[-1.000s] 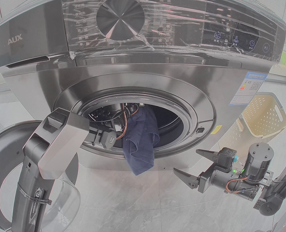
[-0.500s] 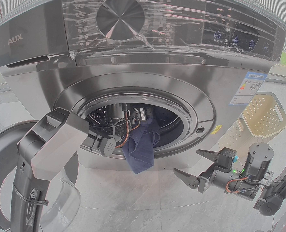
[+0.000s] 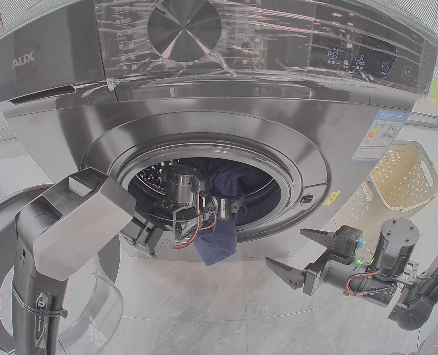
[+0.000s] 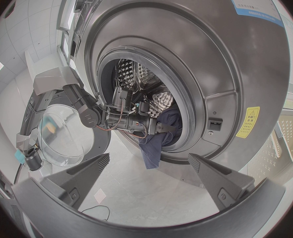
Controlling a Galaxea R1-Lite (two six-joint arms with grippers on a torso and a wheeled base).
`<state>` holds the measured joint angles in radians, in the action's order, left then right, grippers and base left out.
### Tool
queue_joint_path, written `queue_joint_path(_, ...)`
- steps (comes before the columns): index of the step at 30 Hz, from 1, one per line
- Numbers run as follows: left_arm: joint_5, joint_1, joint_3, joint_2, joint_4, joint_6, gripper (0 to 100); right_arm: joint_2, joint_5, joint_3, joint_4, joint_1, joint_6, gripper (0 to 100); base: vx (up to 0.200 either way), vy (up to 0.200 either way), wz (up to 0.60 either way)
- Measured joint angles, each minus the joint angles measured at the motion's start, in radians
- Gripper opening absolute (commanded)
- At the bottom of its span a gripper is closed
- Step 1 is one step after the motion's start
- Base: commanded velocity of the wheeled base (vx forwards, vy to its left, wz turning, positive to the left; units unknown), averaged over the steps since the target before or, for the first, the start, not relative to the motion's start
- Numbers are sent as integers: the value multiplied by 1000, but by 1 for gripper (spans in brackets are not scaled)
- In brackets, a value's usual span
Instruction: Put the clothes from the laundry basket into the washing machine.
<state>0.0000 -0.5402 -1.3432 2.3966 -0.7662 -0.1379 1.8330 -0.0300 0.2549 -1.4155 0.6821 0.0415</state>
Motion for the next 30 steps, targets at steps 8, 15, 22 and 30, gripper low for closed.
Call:
queue_joint_path(8,-2,0,1,1,1,3,0,0,0,3,-1,1,0,100,0,0,0)
queue_joint_path(15,12,4,-65,7,6,-11,0,0,0,3,-1,0,0,100,0,0,0)
queue_joint_path(22,70,20,-173,20,-29,-52,0,0,0,4,-2,1,0,100,0,0,0)
queue_joint_path(30,136,37,-352,90,-103,-59,0,4,0,4,-1,2,0,100,0,0,0)
